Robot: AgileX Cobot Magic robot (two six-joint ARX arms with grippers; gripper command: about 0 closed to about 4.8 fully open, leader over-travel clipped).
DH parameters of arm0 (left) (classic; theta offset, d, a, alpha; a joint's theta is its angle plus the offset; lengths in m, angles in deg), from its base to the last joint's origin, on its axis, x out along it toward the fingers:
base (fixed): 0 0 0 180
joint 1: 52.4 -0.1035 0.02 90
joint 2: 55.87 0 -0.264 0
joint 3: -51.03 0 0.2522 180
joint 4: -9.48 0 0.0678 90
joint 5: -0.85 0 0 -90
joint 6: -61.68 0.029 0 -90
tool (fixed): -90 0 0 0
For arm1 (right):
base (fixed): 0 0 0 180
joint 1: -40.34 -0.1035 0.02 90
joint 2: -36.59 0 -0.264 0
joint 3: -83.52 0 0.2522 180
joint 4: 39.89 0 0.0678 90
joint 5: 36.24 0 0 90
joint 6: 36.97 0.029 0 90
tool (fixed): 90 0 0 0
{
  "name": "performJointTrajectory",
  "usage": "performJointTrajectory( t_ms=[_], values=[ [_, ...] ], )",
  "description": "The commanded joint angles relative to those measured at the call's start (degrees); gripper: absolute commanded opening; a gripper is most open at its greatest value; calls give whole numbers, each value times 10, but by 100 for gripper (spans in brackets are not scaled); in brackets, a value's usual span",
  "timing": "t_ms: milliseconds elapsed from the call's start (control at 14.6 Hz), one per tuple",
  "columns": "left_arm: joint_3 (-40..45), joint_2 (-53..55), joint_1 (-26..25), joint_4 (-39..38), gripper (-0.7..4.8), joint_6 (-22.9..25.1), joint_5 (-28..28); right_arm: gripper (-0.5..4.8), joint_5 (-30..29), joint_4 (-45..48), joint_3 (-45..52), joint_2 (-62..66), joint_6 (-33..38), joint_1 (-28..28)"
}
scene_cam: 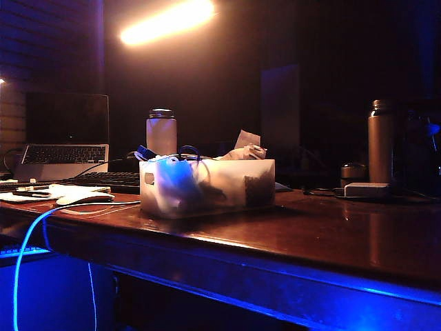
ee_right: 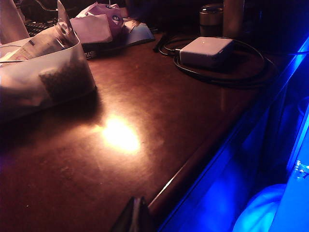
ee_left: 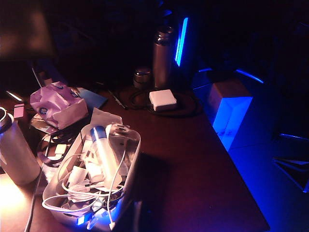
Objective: Pick up the liquid glue and place it into the translucent box.
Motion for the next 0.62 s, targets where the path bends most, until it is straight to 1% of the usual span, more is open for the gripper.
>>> performJointTrajectory(
  t_ms=[69, 206, 343, 412, 481, 618],
  values=[
    [-3, -1, 1, 4, -5, -1, 2, -5, 0, 4, 2, -1, -1, 0],
    [-3, -1, 1, 5, -5, 0, -1, -5, 1, 4, 2, -1, -1, 0],
    [-2, -1, 0, 9, -5, 6, -22, -5, 0, 4, 2, -1, -1, 0],
    [4, -1, -4, 14, -5, 8, -55, -5, 0, 3, 2, -1, -1, 0],
    [26, -1, -21, 33, -5, 15, -83, -5, 0, 4, 2, -1, -1, 0],
    [96, -11, -56, 82, -5, 3, -64, -5, 0, 4, 2, -1, -1, 0]
  ],
)
